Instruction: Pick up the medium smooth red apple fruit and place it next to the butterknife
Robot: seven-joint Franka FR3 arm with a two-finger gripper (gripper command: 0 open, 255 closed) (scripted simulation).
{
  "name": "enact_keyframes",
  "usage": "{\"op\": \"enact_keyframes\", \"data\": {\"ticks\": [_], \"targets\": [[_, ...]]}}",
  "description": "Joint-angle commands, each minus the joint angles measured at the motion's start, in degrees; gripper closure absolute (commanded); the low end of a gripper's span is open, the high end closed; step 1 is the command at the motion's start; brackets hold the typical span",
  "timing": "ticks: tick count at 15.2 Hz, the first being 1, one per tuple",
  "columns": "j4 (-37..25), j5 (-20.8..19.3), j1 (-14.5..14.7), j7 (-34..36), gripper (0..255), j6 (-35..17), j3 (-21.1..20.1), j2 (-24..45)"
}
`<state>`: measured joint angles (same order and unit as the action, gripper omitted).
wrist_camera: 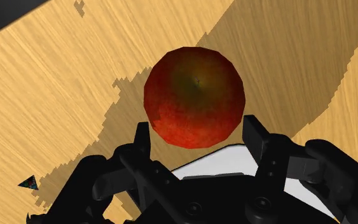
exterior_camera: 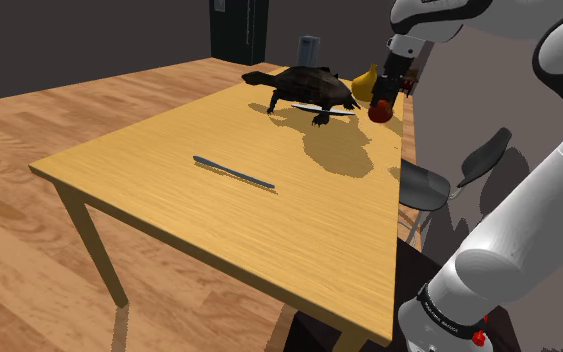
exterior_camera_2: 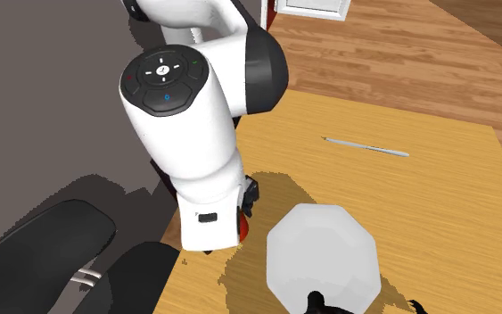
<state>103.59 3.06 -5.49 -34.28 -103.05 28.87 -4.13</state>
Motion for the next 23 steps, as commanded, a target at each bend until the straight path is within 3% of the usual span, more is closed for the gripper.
{"op": "enact_keyframes", "data": {"ticks": [1,6,14,23], "targets": [[-1.71,0.01,0.03,0.14,255,1.67,-0.03,0.08],[-5.25,0.18,0.02,0.22,255,4.85,0.03,0.48],[7.9,-4.7,3.7,13.07,255,2.98,-7.96,-12.38],[17.16,-4.78,6.89,26.26,255,2.76,-17.65,-21.67]]}}
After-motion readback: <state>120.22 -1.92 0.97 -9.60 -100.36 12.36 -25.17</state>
